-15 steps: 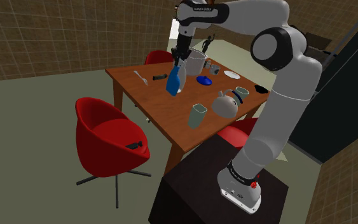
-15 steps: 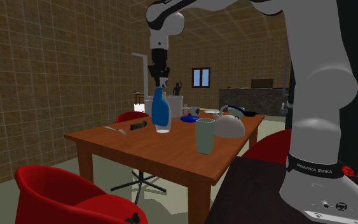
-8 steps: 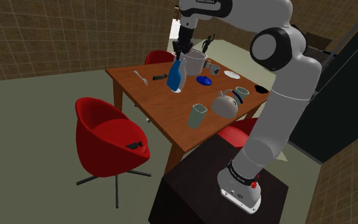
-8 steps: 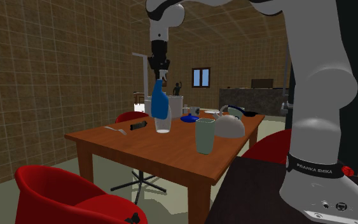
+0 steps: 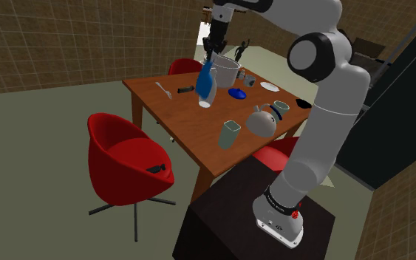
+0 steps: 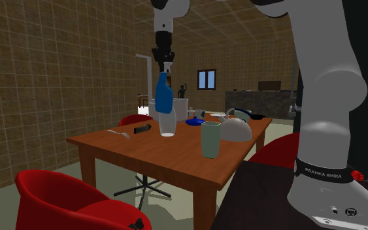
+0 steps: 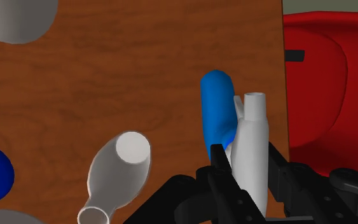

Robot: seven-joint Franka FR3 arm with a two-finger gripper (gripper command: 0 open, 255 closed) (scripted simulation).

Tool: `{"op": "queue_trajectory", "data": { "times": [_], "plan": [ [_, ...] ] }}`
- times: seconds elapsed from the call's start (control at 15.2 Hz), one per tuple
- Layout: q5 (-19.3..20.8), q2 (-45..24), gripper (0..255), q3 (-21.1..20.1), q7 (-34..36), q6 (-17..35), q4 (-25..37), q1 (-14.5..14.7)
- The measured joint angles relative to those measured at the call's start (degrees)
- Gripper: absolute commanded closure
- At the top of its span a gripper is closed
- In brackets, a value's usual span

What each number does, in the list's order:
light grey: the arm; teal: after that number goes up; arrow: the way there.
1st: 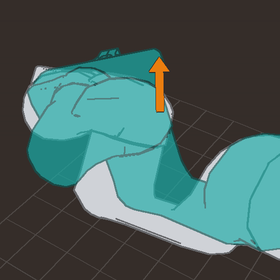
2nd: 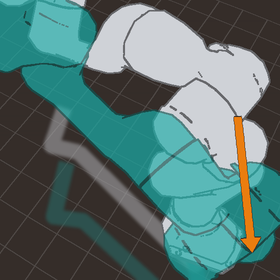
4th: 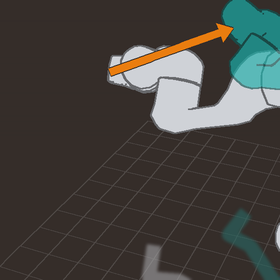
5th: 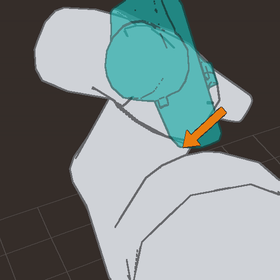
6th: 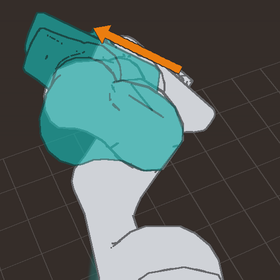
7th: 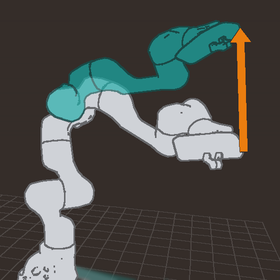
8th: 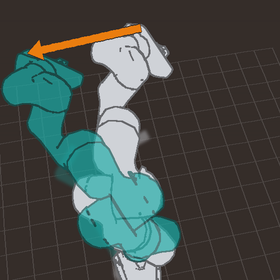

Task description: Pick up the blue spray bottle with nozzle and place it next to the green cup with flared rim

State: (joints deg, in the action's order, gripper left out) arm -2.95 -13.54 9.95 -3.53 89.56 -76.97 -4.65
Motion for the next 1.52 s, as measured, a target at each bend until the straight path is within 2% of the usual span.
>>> {"op": "queue_trajectory", "data": {
  "times": [0.46, 1.06, 1.52],
  "plan": [
    [-0.35, -1.89, 255, 0.07, -0.02, -5.99, 7.87, -0.39],
    [1.04, 7.53, 255, 3.67, -8.74, -2.63, -4.95, -5.06],
    [1.96, 11.46, 255, 7.54, -17.12, -2.37, -9.15, -9.46]
  ]
}}
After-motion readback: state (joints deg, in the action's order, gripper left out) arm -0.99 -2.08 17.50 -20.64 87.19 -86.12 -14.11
